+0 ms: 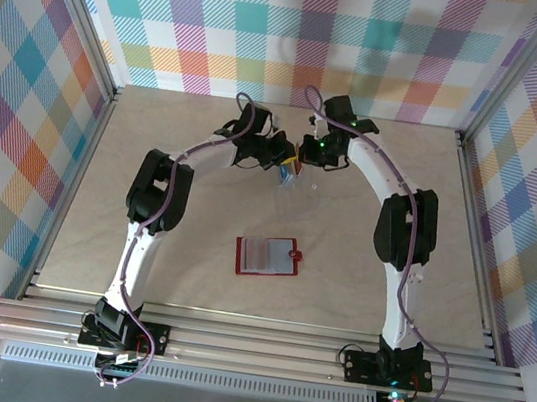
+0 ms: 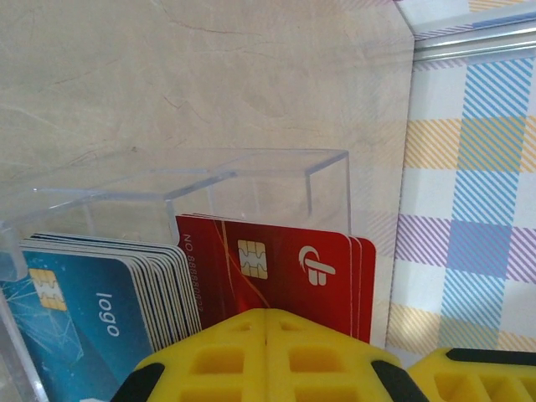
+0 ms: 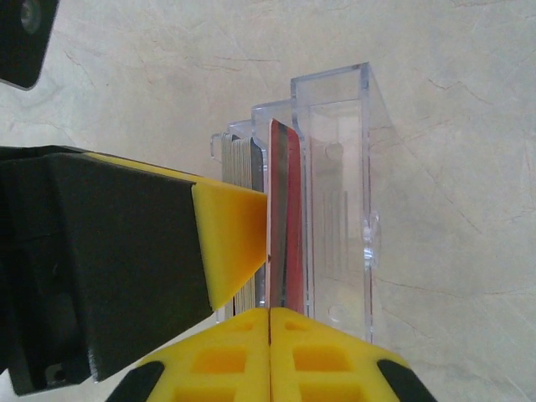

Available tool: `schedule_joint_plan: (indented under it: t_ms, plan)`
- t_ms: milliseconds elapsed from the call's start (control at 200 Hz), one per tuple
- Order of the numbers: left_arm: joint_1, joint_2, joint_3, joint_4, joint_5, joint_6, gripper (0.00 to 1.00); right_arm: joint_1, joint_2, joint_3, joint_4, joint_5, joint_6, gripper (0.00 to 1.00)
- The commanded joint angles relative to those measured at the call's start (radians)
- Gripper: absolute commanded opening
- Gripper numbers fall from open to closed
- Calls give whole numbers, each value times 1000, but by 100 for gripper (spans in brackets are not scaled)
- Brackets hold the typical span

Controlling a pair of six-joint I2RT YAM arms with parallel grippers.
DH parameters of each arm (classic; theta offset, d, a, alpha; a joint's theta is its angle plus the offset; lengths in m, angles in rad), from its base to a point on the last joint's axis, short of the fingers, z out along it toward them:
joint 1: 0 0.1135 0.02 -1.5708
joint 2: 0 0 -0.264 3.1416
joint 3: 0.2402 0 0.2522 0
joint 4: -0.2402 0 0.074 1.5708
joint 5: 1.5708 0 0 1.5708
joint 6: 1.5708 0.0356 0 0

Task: Put the credit cards into the card holder
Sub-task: Pick up the credit card from the storage box.

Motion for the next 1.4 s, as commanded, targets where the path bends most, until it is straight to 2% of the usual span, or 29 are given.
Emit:
schedule_joint_plan:
  t_ms: [0, 305, 415, 525, 625, 825, 1115, 1395]
  plan:
    - [-27, 47, 23, -90, -45, 43, 6, -1, -56, 14, -5, -87, 13, 8]
    - [-34, 60, 35, -111, -63, 56, 6, -13, -65, -6, 15, -132, 23, 13]
    - [-35, 61, 42, -117, -68, 59, 6, -16, -65, -9, 20, -145, 28, 12]
    - [-36, 63, 44, -119, -71, 59, 6, -16, -67, -11, 22, -148, 26, 3]
    - [-37, 62, 46, -123, -72, 62, 6, -16, -66, -11, 23, -148, 28, 0]
    - [-37, 62, 46, -126, -73, 65, 6, -19, -70, -16, 27, -138, 29, 0]
    - [-36, 59, 42, -127, -70, 65, 6, -33, -139, -96, 85, -60, 65, 0]
    - [-28, 35, 13, -94, -43, 47, 6, -38, -172, -130, 106, -58, 79, 0]
